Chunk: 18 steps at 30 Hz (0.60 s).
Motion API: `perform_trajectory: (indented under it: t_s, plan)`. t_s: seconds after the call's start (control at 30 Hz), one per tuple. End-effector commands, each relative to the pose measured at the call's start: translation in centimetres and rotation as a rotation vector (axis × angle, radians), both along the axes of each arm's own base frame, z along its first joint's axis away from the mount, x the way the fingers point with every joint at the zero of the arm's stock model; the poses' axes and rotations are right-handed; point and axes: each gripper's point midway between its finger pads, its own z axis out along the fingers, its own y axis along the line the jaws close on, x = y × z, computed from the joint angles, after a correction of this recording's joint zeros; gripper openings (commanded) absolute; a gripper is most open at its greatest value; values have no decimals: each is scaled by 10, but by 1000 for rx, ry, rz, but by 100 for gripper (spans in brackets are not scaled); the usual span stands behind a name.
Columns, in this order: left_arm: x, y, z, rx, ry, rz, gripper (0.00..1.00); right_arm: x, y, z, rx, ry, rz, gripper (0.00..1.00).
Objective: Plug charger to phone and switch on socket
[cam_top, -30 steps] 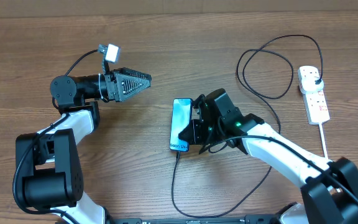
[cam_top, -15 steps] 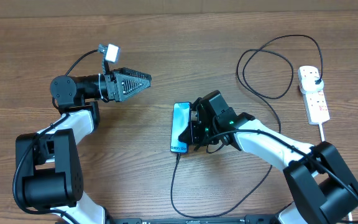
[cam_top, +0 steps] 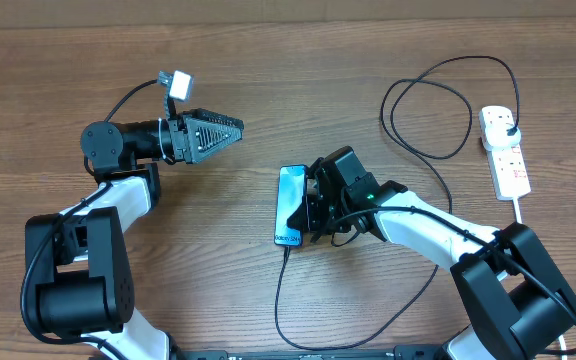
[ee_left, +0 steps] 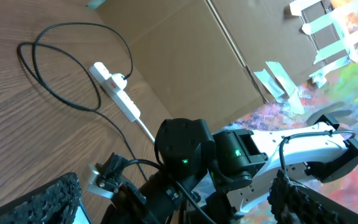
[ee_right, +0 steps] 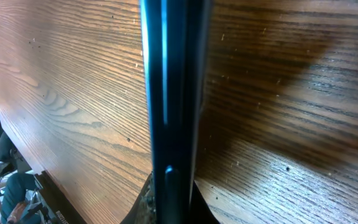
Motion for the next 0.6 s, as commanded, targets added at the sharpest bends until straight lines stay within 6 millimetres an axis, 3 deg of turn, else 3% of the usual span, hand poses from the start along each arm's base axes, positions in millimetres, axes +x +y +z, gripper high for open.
perform_trajectory:
  t_s: [0.0,0.3,0.57]
  plan:
    - [-5,-1,7,14,-59,-16,100,2,1,-1,-7,-20,2,4]
    - [-5,-1,7,14,-59,-16,99,5,2,0,0,-9,-26,4]
    - [-5,-1,7,14,-59,-16,100,-3,14,-15,57,102,-30,4]
